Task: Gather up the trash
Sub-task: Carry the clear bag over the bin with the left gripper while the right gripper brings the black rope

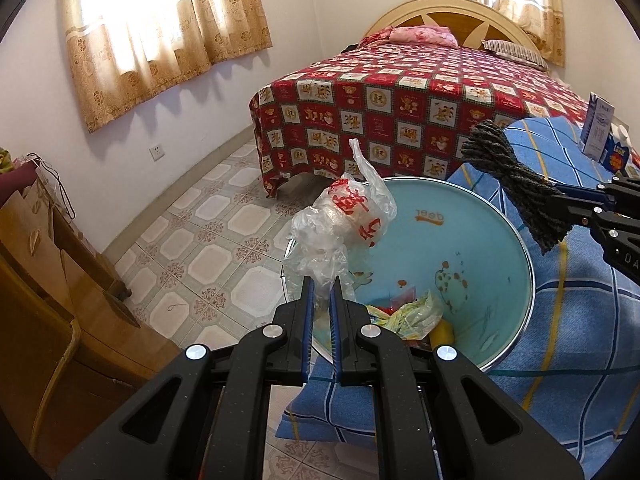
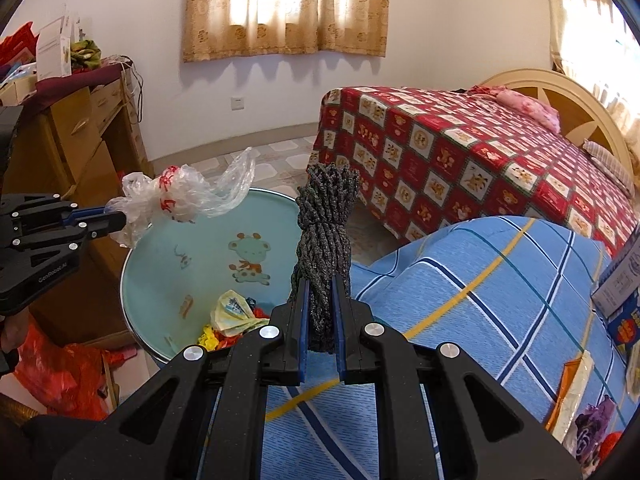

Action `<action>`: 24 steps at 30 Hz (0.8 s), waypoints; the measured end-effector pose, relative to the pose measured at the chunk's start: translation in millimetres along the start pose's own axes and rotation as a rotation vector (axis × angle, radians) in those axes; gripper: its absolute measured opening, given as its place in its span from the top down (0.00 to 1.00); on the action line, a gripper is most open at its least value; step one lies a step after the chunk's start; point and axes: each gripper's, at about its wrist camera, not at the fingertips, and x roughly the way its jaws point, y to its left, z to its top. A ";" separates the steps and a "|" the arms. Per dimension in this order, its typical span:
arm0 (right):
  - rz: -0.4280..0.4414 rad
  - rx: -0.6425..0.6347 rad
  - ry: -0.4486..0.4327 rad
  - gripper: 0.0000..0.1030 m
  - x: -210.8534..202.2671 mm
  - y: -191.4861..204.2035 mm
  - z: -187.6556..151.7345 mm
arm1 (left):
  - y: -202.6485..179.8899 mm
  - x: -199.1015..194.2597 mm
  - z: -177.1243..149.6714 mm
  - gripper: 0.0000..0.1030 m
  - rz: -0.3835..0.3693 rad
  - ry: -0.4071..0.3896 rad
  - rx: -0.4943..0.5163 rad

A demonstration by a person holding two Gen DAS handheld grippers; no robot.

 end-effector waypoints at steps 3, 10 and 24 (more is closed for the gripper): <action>0.003 -0.002 0.000 0.89 1.1 1.2 0.5 | 0.1 -0.1 0.1 0.93 0.001 -0.002 0.000; 0.006 -0.006 0.001 0.89 0.5 4.0 0.4 | 0.6 -0.2 0.1 0.93 0.002 -0.002 0.000; 0.019 -0.021 0.000 0.89 0.6 11.3 1.4 | -0.3 -0.3 1.1 0.93 0.000 -0.004 -0.004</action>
